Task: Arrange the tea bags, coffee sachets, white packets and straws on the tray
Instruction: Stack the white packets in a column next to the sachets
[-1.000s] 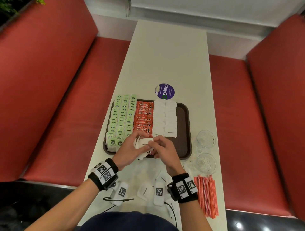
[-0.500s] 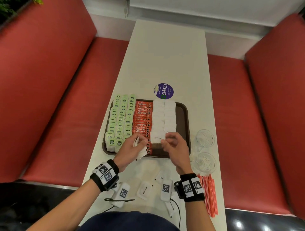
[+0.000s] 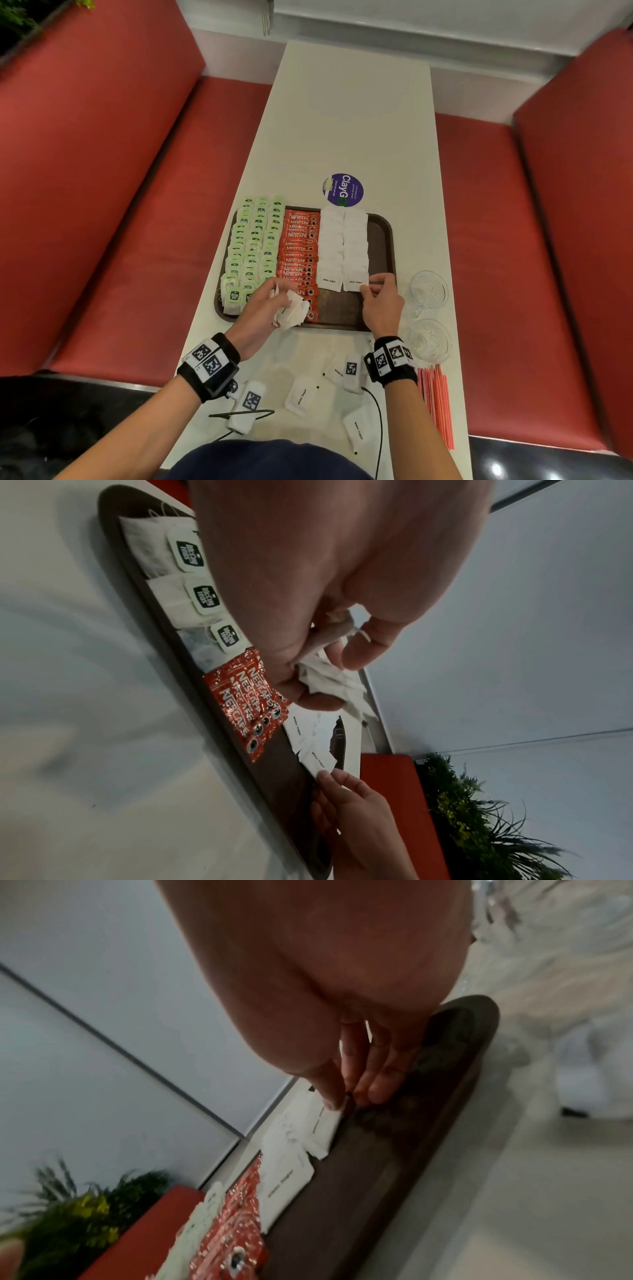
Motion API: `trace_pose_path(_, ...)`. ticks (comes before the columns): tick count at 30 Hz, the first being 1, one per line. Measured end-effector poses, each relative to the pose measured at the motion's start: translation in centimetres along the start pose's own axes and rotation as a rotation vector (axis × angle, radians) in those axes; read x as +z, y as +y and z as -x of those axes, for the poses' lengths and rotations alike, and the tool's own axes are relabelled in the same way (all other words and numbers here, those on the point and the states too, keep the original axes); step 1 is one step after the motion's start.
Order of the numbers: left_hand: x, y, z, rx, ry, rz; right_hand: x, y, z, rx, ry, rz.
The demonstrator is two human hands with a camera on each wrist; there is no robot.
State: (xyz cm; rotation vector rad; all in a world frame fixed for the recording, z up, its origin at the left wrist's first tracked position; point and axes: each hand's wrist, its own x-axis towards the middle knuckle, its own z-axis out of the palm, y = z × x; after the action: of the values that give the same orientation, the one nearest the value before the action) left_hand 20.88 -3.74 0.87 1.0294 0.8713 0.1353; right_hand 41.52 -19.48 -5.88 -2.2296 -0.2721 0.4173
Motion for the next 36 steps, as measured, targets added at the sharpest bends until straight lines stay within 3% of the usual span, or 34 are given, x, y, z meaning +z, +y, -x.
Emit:
trace_pose_path(6, -0.1, -0.2, -0.2, 0.085, -0.034, -0.064, 0.6, -0.6, 0.1, -0.050, 0.039, 0.217)
trace_pose_path(10, 0.2, -0.1, -0.1, 0.156, -0.043, -0.074, 0.1, -2.3, 1.2, -0.103, 0.064, 0.199)
trace_pose_path(12, 0.2, -0.2, -0.1, 0.203, -0.056, -0.126, -0.7, -4.2, 2.3, -0.116, -0.030, 0.048)
trace_pose_path(14, 0.2, -0.2, -0.2, 0.233, -0.076, -0.178, -1.5, -6.3, 3.9, -0.081, -0.212, -0.110)
trace_pose_path(17, 0.1, -0.4, -0.3, 0.262, -0.109, -0.286, -2.0, -7.4, 5.8, -0.053, -0.503, -0.190)
trace_pose_path(19, 0.3, -0.6, -0.3, 0.288, -0.112, -0.339, -2.1, -7.0, 6.4, -0.050, -0.581, -0.237)
trace_pose_path(24, 0.2, -0.8, -0.2, 0.258, -0.095, -0.379, -2.5, -5.9, 7.1, 0.006, -0.506, -0.473)
trace_pose_path(29, 0.0, -1.2, -0.4, 0.273, -0.047, -0.397, -3.0, -4.9, 6.9, 0.006, -0.486, -0.350)
trace_pose_path(32, -0.1, -1.2, -0.3, 0.235, 0.000, -0.281, -2.6, -3.5, 5.9, 0.026, -0.311, -0.311)
trace_pose_path(36, -0.5, -0.9, 0.3, 0.082, -0.014, -0.042, -0.8, -1.3, 4.2, 0.025, -0.134, -0.181)
